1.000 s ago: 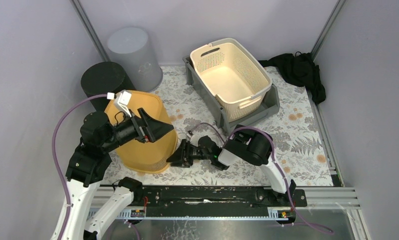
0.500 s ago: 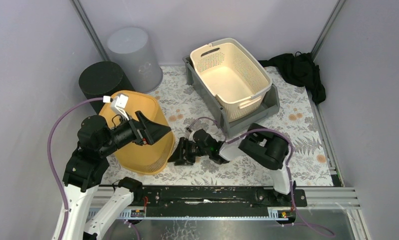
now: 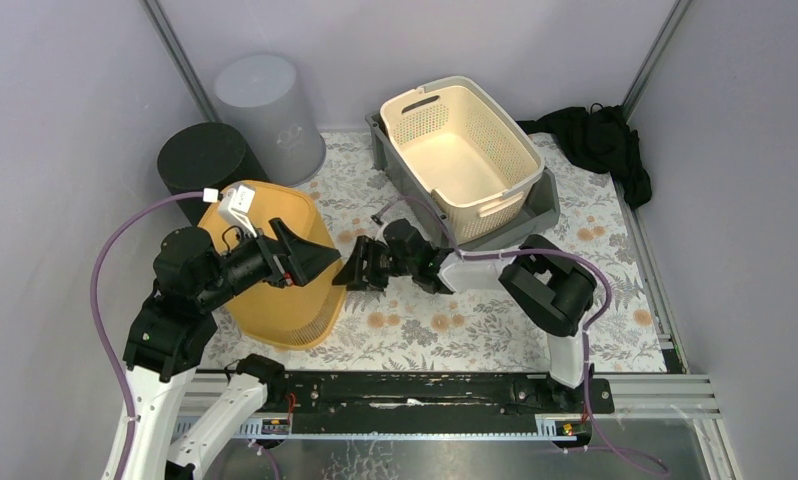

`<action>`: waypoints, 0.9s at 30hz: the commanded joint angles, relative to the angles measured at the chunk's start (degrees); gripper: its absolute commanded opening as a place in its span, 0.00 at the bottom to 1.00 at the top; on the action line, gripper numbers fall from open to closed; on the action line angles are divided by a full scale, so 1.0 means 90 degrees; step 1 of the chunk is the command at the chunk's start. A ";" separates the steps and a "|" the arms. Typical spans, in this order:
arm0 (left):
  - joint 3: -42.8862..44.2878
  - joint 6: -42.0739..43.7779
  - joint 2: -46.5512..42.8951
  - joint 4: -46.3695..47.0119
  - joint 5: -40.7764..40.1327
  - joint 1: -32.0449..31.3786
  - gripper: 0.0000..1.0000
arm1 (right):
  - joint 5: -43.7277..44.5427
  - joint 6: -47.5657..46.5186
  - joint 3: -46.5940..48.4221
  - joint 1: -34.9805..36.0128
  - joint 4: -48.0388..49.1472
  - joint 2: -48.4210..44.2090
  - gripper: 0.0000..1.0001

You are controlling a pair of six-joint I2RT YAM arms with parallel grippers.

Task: Turn the large container upside down
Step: Move the container to the corner of the board.

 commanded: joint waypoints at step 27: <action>-0.0013 0.0158 -0.0065 0.0052 -0.0269 -0.0026 1.00 | -0.1676 -0.0972 0.5106 0.1205 -0.1676 0.2961 0.59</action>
